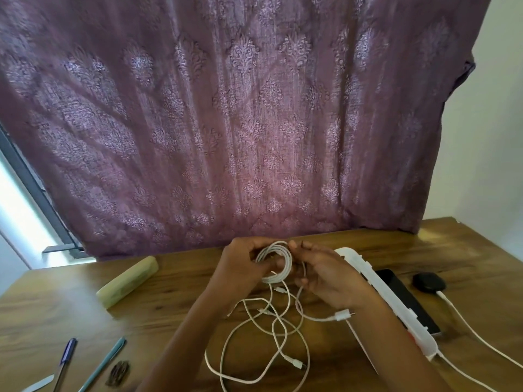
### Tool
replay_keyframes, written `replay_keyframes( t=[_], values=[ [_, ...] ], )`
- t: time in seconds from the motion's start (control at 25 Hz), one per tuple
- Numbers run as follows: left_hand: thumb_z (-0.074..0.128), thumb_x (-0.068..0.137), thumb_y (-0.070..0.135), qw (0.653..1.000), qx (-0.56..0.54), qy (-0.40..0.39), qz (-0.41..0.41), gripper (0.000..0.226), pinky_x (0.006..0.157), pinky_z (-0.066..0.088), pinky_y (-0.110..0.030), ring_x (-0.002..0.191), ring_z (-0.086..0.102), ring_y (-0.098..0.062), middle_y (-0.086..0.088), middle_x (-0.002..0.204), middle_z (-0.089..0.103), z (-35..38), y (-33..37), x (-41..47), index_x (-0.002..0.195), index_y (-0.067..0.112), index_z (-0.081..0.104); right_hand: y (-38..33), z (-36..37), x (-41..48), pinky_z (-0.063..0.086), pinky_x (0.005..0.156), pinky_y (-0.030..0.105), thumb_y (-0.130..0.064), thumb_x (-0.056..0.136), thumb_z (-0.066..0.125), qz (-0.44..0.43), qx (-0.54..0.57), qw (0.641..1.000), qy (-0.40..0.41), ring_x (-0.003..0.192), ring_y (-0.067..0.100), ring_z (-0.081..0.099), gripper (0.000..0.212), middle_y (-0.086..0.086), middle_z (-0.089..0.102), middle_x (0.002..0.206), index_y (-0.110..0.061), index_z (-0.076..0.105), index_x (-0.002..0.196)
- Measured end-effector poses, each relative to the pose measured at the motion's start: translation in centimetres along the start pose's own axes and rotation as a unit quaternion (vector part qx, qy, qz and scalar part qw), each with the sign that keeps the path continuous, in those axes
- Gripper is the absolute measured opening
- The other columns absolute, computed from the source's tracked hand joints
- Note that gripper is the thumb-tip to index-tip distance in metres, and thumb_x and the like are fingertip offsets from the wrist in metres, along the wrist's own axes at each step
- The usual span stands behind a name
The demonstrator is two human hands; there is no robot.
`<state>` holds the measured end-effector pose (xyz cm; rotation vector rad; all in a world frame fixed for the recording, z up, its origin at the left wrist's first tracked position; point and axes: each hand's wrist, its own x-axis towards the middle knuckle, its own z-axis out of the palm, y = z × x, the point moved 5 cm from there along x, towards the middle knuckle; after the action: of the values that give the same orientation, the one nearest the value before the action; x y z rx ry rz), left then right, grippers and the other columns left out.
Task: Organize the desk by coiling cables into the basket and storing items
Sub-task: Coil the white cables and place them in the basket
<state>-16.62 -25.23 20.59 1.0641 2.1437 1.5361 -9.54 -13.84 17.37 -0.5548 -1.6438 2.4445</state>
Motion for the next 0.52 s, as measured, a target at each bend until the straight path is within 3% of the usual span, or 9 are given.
replay_keyframes(
  t=[0.2, 0.32, 0.44, 0.52],
  values=[
    [0.056, 0.089, 0.017, 0.991, -0.121, 0.041, -0.045, 0.018, 0.083, 0.054, -0.028, 0.088, 0.070, -0.016, -0.003, 0.089, 0.075, 0.2, -0.3, -0.6, 0.097, 0.015, 0.072, 0.1, -0.1, 0.3, 0.038, 0.051, 0.021, -0.018, 0.091, 0.052, 0.003, -0.007, 1.000, -0.009, 0.062, 0.012, 0.058, 0.016, 0.003, 0.069, 0.073, -0.010, 0.066, 0.087],
    [0.057, 0.088, 0.016, 0.975, -0.194, 0.067, -0.087, 0.018, 0.089, 0.053, -0.040, 0.090, 0.070, -0.025, -0.010, 0.087, 0.074, 0.0, -1.0, -0.6, 0.096, 0.009, 0.072, 0.2, -0.2, 0.5, 0.048, 0.070, 0.034, -0.018, 0.088, 0.056, -0.020, -0.020, 1.000, -0.008, 0.076, 0.020, 0.062, 0.013, 0.008, 0.069, 0.084, -0.010, 0.065, 0.087],
    [0.062, 0.084, 0.011, 0.963, -0.224, 0.105, -0.106, 0.014, 0.091, 0.052, -0.046, 0.085, 0.069, -0.029, -0.010, 0.079, 0.073, -0.5, -1.3, -0.6, 0.093, 0.008, 0.072, -0.5, -0.8, 0.5, 0.051, 0.090, 0.043, -0.017, 0.085, 0.063, -0.116, -0.151, 0.978, 0.080, 0.090, 0.027, 0.067, 0.009, 0.007, 0.073, 0.090, -0.013, 0.072, 0.085],
    [0.063, 0.083, 0.009, 0.960, -0.231, 0.113, -0.110, 0.015, 0.090, 0.053, -0.042, 0.087, 0.069, -0.028, -0.012, 0.084, 0.074, -0.3, -1.2, -0.6, 0.096, 0.005, 0.071, -1.2, -0.5, -0.2, 0.054, 0.082, 0.032, -0.016, 0.085, 0.064, -0.185, -0.225, 0.948, 0.127, 0.085, 0.014, 0.069, 0.017, -0.005, 0.074, 0.081, -0.027, 0.073, 0.076]
  ],
)
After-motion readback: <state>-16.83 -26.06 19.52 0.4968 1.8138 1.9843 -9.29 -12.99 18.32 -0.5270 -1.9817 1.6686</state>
